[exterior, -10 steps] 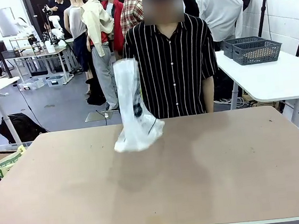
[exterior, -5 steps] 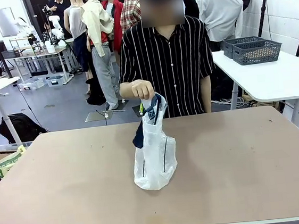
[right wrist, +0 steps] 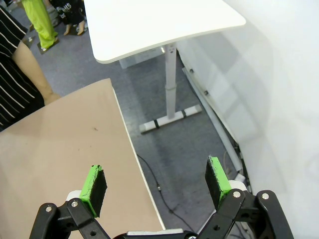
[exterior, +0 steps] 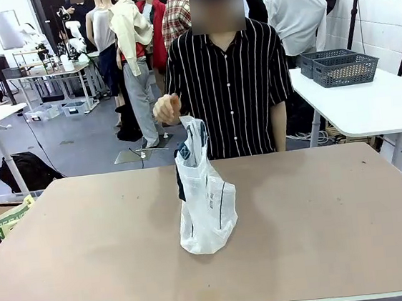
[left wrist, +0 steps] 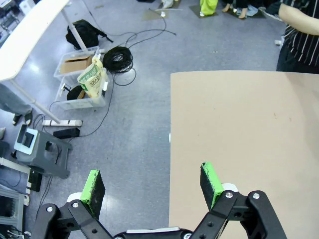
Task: Transfer purchased items from the store into the shopping bag.
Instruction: Open the Reusable shopping bag in the center of the table.
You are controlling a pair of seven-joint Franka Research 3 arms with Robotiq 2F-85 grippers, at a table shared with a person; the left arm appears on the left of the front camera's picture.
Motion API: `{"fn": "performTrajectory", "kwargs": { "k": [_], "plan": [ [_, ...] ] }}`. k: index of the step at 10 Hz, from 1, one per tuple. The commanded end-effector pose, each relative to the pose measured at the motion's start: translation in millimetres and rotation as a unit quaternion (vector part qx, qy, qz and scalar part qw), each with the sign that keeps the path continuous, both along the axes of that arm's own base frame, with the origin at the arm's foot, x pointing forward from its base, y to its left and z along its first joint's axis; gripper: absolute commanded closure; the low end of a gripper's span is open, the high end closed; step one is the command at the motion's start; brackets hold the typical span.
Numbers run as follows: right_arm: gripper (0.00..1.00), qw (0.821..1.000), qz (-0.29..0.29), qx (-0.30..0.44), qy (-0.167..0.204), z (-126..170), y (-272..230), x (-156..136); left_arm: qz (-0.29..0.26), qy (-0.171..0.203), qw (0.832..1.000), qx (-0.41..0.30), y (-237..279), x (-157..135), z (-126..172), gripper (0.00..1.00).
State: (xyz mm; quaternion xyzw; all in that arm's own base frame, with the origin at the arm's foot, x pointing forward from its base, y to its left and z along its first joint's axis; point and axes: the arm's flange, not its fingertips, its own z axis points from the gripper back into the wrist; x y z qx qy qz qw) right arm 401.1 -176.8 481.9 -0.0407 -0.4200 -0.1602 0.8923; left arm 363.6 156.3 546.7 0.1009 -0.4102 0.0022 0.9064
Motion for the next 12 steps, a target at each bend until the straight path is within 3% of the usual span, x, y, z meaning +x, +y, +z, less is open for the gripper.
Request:
{"fn": "performTrajectory", "kwargs": {
  "k": [1,7,8,10,12],
  "plan": [
    [0.0,1.0,0.002,-0.005,0.006,-1.4,0.1,-1.3,-0.003,-0.002,1.0,0.006,0.9,0.3,0.0,0.0],
    [0.0,1.0,0.002,-0.005,0.006,-1.4,0.1,-1.3,0.0,0.0,1.0,0.0,0.0,0.0,0.0,0.0],
    [0.0,1.0,0.0,0.0,0.0,0.0,0.0,0.0,-0.023,-0.013,1.0,-0.005,-21.6,17.2,11.7,0.0],
    [0.0,0.999,0.005,-0.026,-0.047,40.2,43.6,7.9,-0.091,-0.031,0.995,0.015,-86.8,56.9,38.8,0.0],
    [0.0,0.999,0.038,0.003,-0.039,66.1,100.7,26.1,-0.166,-0.046,0.985,0.03,-146.7,83.3,60.9,0.0]
  ]
}}
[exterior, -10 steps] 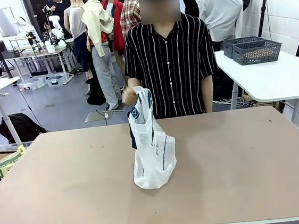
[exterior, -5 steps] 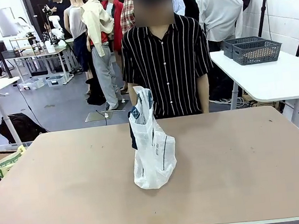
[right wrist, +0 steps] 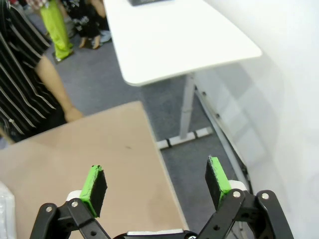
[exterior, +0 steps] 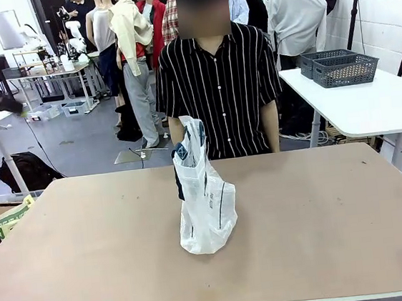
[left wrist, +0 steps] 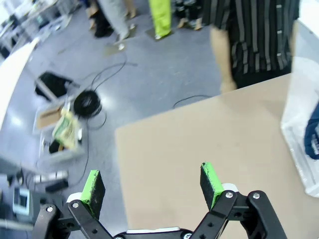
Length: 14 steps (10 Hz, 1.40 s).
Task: Transfer purchased items from the store into the shopping bag.
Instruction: Open the Reusable shopping bag in the center of the table.
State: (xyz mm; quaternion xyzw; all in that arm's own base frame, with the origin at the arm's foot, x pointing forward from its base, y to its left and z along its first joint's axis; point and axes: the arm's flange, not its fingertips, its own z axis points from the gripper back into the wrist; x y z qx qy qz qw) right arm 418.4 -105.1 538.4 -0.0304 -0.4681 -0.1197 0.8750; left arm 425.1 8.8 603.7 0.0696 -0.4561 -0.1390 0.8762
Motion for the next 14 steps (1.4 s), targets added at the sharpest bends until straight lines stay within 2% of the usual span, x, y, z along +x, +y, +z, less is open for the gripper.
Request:
{"fn": "performTrajectory", "kwargs": {
  "k": [1,2,3,4,5,7,8,9,10,11,12,14],
  "plan": [
    [0.0,0.998,0.037,0.048,0.032,19.1,70.8,14.6,-0.059,0.003,0.998,-0.012,-30.8,39.6,8.2,0.0],
    [0.0,0.992,0.108,0.038,0.053,19.7,126.5,15.2,-0.075,0.029,0.996,-0.04,-58.1,53.3,6.3,0.0],
    [0.0,0.984,0.165,0.035,0.056,18.0,153.4,12.7,-0.101,0.032,0.99,-0.09,-71.3,60.3,0.3,0.0],
    [0.0,0.985,0.153,0.023,0.071,16.7,167.0,11.8,-0.079,0.054,0.993,-0.066,-81.2,61.1,-11.5,0.0],
    [0.0,0.993,0.111,0.023,0.04,17.2,143.8,9.7,-0.078,0.017,0.996,-0.041,-88.0,45.9,0.7,0.0],
    [0.0,0.993,0.111,0.023,0.04,17.2,143.8,9.7,-0.078,0.017,0.996,-0.041,-88.0,45.9,0.7,0.0],
    [0.0,0.989,0.139,0.026,0.053,17.1,169.4,7.4,-0.078,0.017,0.996,-0.041,-88.0,45.9,0.7,0.0],
    [0.0,0.982,0.163,0.048,0.08,19.1,193.0,17.1,-0.078,0.024,0.995,-0.054,-93.0,52.5,-3.0,0.0],
    [0.0,0.978,0.154,0.076,0.116,28.9,219.4,29.0,-0.087,0.057,0.994,-0.042,-127.8,71.8,-3.6,0.0],
    [0.0,0.979,0.14,0.082,0.119,43.1,236.3,39.5,-0.104,0.075,0.991,-0.036,-153.9,90.7,3.0,0.0],
    [0.0,0.977,0.115,0.115,0.141,52.6,259.0,47.6,-0.123,0.104,0.987,-0.019,-177.1,110.5,6.7,0.0],
    [0.0,0.954,0.192,0.143,0.181,55.2,315.7,56.9,-0.164,0.152,0.975,-0.005,-229.4,147.0,0.7,0.0]
  ]
}}
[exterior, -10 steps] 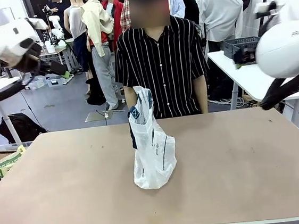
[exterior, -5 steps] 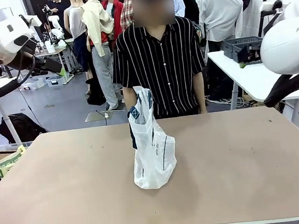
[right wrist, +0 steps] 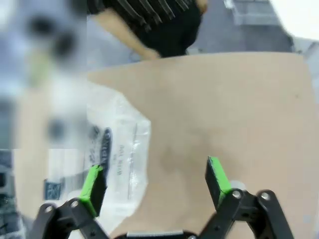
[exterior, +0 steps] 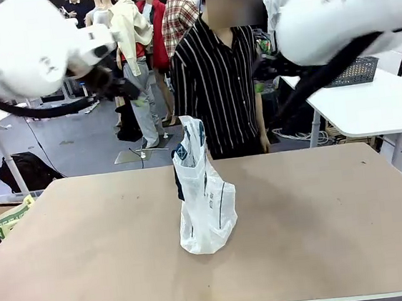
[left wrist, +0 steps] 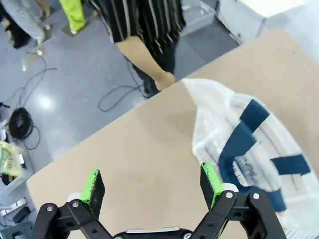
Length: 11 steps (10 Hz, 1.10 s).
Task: Transfer purchased items from the store into the shopping bag.
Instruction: Open the Reusable shopping bag in the center of the table.
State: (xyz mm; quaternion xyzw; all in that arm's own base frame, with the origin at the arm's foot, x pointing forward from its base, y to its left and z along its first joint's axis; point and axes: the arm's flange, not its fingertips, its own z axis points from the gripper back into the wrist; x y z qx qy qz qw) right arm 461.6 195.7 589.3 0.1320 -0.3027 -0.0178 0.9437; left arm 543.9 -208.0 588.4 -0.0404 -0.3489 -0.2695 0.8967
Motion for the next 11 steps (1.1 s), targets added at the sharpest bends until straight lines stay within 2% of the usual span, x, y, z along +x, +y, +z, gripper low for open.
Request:
{"fn": "performTrajectory", "kwargs": {
  "k": [1,3,4,5,6,7,8,11],
  "plan": [
    [0.0,0.996,0.06,0.033,0.048,1.1,41.6,21.6,-0.022,0.036,0.999,0.031,-36.2,49.8,14.4,0.0],
    [0.0,0.991,0.089,0.028,0.092,0.1,75.5,14.5,-0.041,0.065,0.996,0.036,-64.2,66.7,8.6,0.0],
    [0.0,0.992,0.09,-0.002,0.088,-5.1,84.1,13.0,-0.035,0.06,0.997,0.041,-73.7,67.1,3.6,0.0],
    [0.0,0.995,0.069,0.03,0.067,-4.1,80.4,8.8,-0.042,0.054,0.997,0.028,-56.7,52.6,-4.4,0.0],
    [0.0,0.995,0.069,0.03,0.067,-4.1,80.4,8.8,-0.042,0.054,0.997,0.028,-56.7,52.6,-4.4,0.0],
    [0.0,0.993,0.083,0.022,0.084,-8.0,93.1,8.3,-0.048,0.06,0.996,0.034,-69.3,63.3,-5.3,0.0],
    [0.0,0.991,0.101,0.018,0.082,-8.6,97.8,-4.6,-0.022,0.068,0.997,0.022,-82.5,64.1,-14.0,0.0],
    [0.0,0.99,0.102,-0.004,0.1,-18.9,111.1,-27.2,0.002,0.093,0.995,0.024,-103.3,51.3,-18.8,0.0]
  ]
}}
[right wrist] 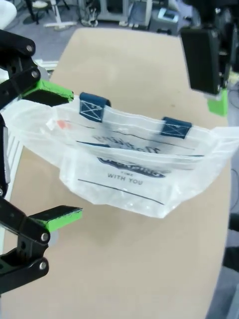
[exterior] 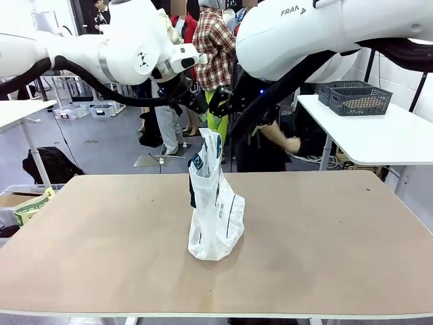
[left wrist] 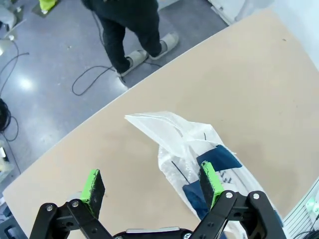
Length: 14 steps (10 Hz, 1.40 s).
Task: Transfer purchased items from the store into the shopping bag.
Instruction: Open the Reusable shopping bag in the center of the table.
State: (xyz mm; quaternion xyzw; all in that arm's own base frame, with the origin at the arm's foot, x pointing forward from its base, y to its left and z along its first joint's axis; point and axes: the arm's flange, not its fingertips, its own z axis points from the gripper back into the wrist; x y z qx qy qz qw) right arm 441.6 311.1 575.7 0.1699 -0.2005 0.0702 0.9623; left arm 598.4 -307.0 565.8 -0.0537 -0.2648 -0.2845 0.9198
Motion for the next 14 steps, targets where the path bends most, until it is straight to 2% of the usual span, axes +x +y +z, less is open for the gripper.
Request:
{"fn": "performTrajectory", "kwargs": {
  "k": [1,3,4,5,8,9,10,12,14],
  "plan": [
    [0.0,0.999,-0.005,-0.025,0.025,-12.4,-0.7,-9.4,0.024,0.017,0.999,0.021,-8.7,-3.1,0.3,0.0],
    [0.0,0.998,0.001,-0.035,0.044,-25.4,5.4,-16.3,0.026,0.047,0.998,0.029,-14.6,-0.9,-12.3,0.0],
    [0.0,0.997,0.01,-0.03,0.067,-36.1,10.6,-12.8,0.024,0.057,0.998,0.032,-16.9,0.0,-21.1,0.0],
    [0.0,0.997,0.006,-0.019,0.074,-44.9,13.7,-5.3,0.031,0.063,0.997,0.032,-16.9,4.1,-29.0,0.0],
    [0.0,0.998,0.007,0.015,0.065,-53.3,19.6,10.5,0.029,0.079,0.996,0.034,-18.2,6.8,-41.3,0.0],
    [0.0,0.998,-0.011,0.011,0.062,-57.2,23.2,17.7,0.025,0.082,0.996,0.032,-18.5,6.2,-43.9,0.0],
    [0.0,0.997,-0.003,0.017,0.07,-59.1,28.0,18.7,0.02,0.087,0.995,0.032,-20.7,5.4,-46.8,0.0],
    [0.0,0.997,-0.027,-0.008,0.068,-63.1,34.1,27.5,0.018,0.099,0.994,0.04,-24.7,7.4,-52.1,0.0],
    [0.0,0.996,-0.032,-0.015,0.084,-70.8,34.4,32.4,0.015,0.097,0.994,0.04,-24.7,4.9,-52.6,0.0]
  ]
}}
